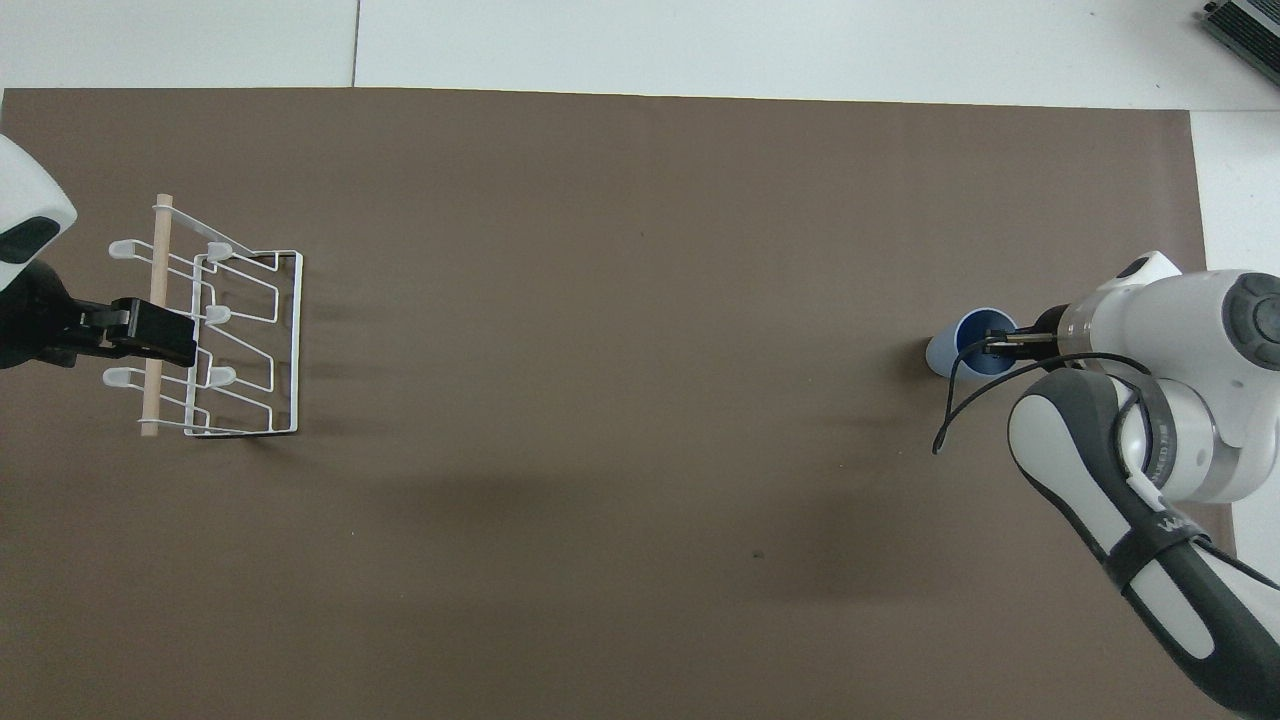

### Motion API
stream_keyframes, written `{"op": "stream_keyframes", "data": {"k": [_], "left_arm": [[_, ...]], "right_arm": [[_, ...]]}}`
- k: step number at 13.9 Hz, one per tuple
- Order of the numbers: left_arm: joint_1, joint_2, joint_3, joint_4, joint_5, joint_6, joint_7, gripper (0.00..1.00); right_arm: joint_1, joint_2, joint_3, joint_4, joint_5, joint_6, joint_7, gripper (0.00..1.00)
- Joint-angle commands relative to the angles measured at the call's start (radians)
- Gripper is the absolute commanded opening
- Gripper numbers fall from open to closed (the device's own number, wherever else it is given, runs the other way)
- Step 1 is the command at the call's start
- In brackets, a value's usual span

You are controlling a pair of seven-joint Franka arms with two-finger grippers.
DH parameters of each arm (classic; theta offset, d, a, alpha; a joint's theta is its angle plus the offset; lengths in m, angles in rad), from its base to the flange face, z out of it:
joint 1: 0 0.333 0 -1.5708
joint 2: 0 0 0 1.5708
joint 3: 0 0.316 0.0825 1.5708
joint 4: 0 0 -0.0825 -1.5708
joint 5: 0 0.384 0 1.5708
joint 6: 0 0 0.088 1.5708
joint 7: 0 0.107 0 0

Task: Hang cup on cup holder
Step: 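Lift the cup with the right gripper while the left gripper approaches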

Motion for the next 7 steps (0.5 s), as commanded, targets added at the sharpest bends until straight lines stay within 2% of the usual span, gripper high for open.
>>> {"op": "stream_keyframes", "data": {"k": [1,4,6,7], "left_arm": [[-0.006,-0.025,0.006,-0.030,-0.012,0.015,0.001,1.00],[-0.002,-0.036,0.009,-0.054,-0.012,0.007,-0.008,1.00],[0.005,-0.043,0.007,-0.065,-0.020,0.010,-0.075,1.00],[0.005,-0.042,0.009,-0.065,-0.067,0.019,-0.135,1.00]], "right_arm": [[-0.001,0.003,-0.003,0.089,0.028,-0.099,-0.006,0.00],[0.000,-0.006,0.002,0.224,0.028,-0.292,-0.006,0.00],[0.000,-0.043,0.028,0.258,0.030,-0.364,-0.004,0.00],[0.000,-0.070,0.036,0.270,0.030,-0.404,-0.004,0.00]]}}
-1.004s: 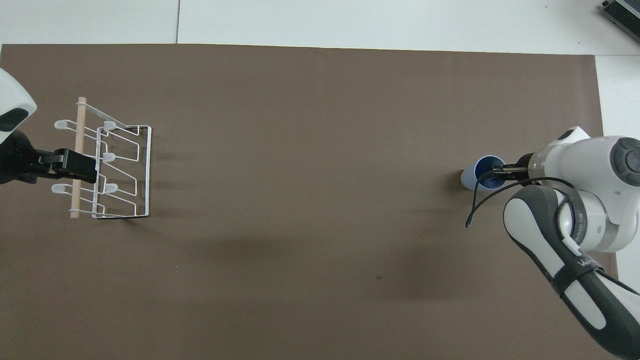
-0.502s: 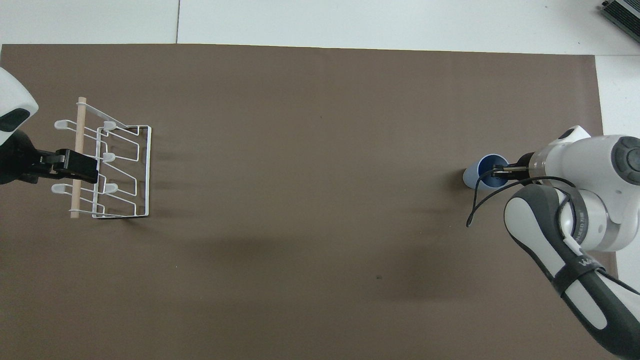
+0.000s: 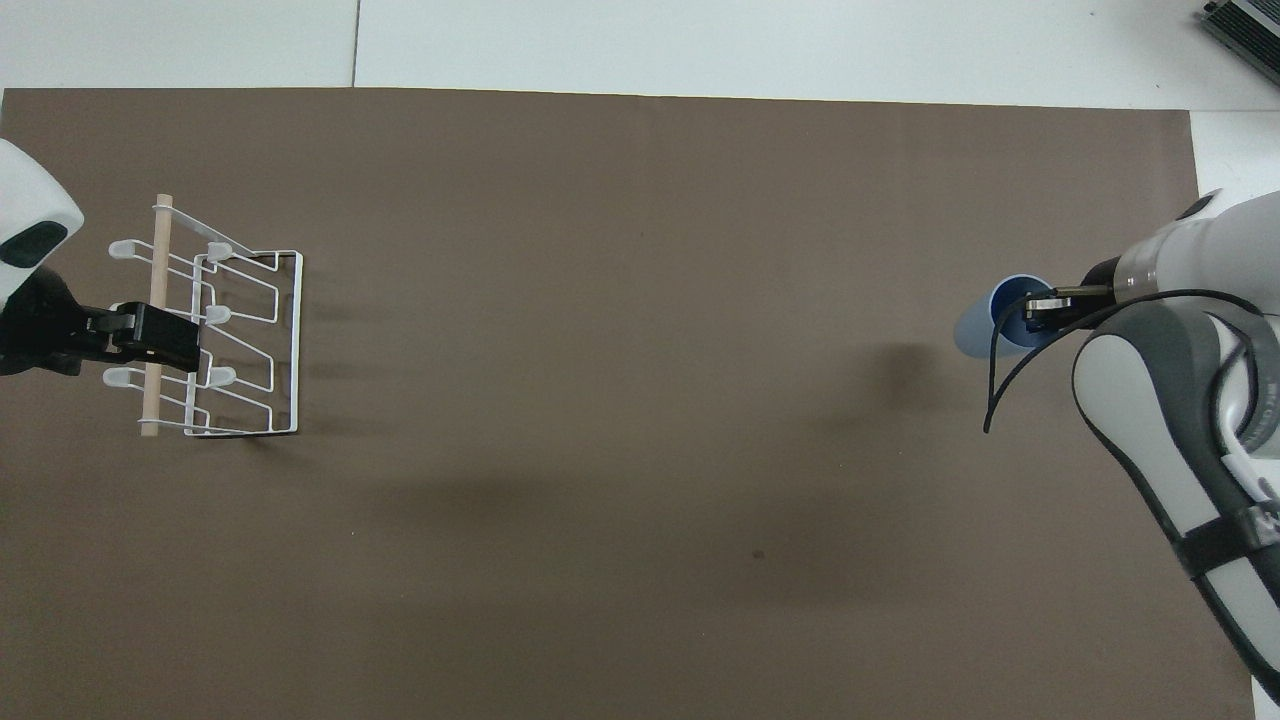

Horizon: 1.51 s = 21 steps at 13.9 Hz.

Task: Hang cup on cup holder
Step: 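Lift the cup with the right gripper while the left gripper approaches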

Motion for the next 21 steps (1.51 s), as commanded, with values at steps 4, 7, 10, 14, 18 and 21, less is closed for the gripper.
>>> {"op": "stream_keyframes", "data": {"k": [4,7,10,14,18,21], "left_arm": [[0.018,-0.034,0.006,-0.038,-0.286,0.025,-0.380,1.00],[0.018,-0.034,0.004,-0.038,-0.433,0.028,-0.653,1.00],[0.017,-0.035,0.003,-0.043,-0.562,0.052,-0.908,1.00],[-0.005,-0.061,-0.009,-0.121,-0.714,0.197,-1.156,1.00],[-0.147,-0.075,-0.016,-0.181,-0.754,0.416,-1.388,1.00],[-0.250,-0.074,-0.014,-0.183,-0.762,0.495,-1.500,1.00]], "right_arm": [[-0.003,-0.110,0.034,0.108,0.031,-0.269,-0.006,0.00],[-0.003,-0.121,0.033,0.122,0.116,-0.351,-0.016,0.00],[-0.002,-0.121,0.037,0.122,0.193,-0.348,-0.062,0.00],[-0.003,-0.124,0.050,0.113,0.400,-0.314,-0.217,0.00],[-0.002,-0.144,0.088,0.064,0.636,-0.239,-0.294,0.00],[0.001,-0.180,0.197,-0.016,0.747,-0.112,-0.343,0.00]]}}
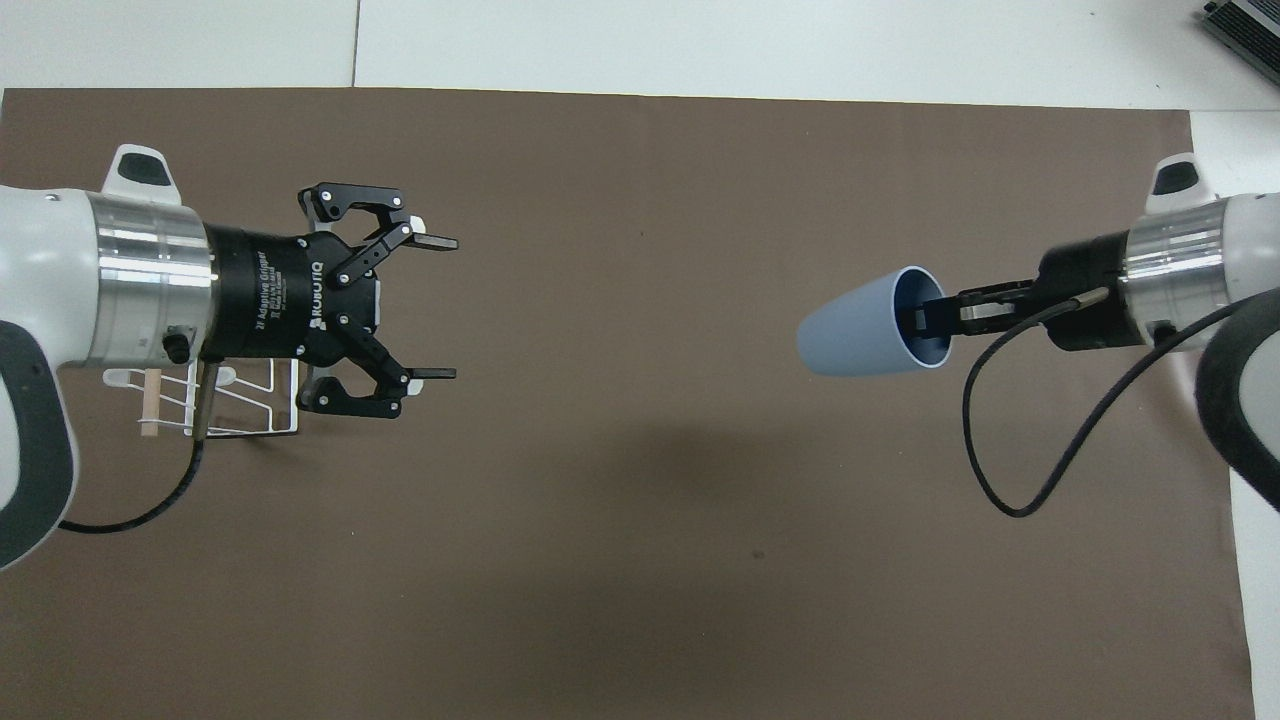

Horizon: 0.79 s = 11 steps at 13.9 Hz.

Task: Hang cup on cup holder
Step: 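Lift the cup with the right gripper while the left gripper approaches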

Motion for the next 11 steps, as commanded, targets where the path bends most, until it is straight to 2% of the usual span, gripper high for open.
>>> {"op": "stream_keyframes", "data": {"k": [1,4,6,9,11], "left_arm": [[-0.101,-0.038,0.016,-0.046,-0.018,0.092,-0.097,1.00],[-0.180,-0.043,0.014,-0.072,-0.013,0.158,-0.145,1.00],[-0.200,-0.070,0.014,-0.129,-0.013,0.187,-0.147,1.00],[-0.221,-0.101,0.011,-0.188,-0.008,0.212,-0.212,1.00],[-0.227,-0.107,0.008,-0.209,-0.008,0.273,-0.222,1.00]], "right_arm": [[0.001,-0.063,0.094,-0.105,0.123,0.112,-0.043,0.00],[0.048,-0.096,0.113,-0.159,0.267,0.182,-0.043,0.00],[0.065,-0.099,0.119,-0.159,0.327,0.182,-0.043,0.00],[0.065,-0.105,0.174,-0.159,0.424,0.200,-0.040,0.00],[0.065,-0.106,0.186,-0.159,0.477,0.206,-0.040,0.00]]}}
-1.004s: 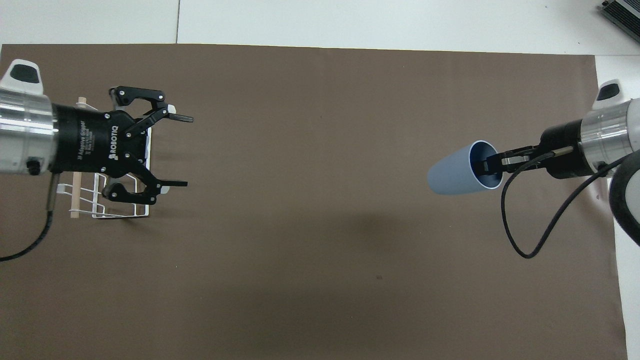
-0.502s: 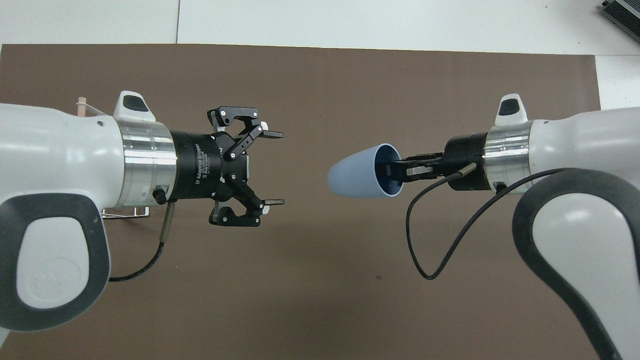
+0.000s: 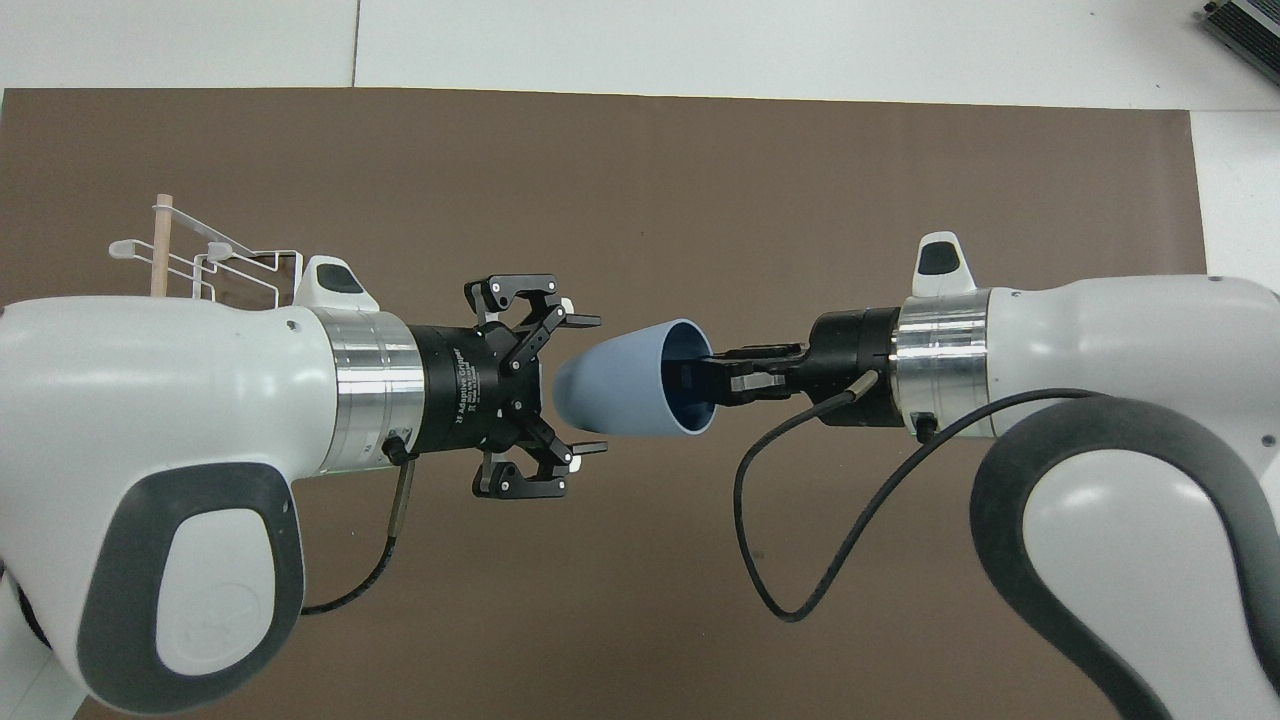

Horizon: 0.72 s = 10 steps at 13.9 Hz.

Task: Hang cup on cup holder
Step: 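Lift the cup with the right gripper while the left gripper approaches, then grasp the cup base with the left gripper and open the right gripper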

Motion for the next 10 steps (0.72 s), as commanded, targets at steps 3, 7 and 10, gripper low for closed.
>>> {"op": "stream_keyframes", "data": {"k": [3,7,10], "left_arm": [[-0.027,-0.048,0.003,-0.067,-0.007,0.075,-0.029,1.00],[-0.027,-0.048,0.001,-0.064,0.002,0.067,-0.017,0.00],[-0.026,-0.048,-0.002,-0.064,0.029,0.059,-0.016,0.00]], "right_arm": [[-0.007,-0.026,0.019,-0.027,0.113,0.021,-0.031,0.00],[-0.008,-0.026,0.018,-0.025,0.113,0.018,-0.026,0.00],[-0.008,-0.025,0.015,-0.024,0.104,0.018,-0.026,0.00]]}}
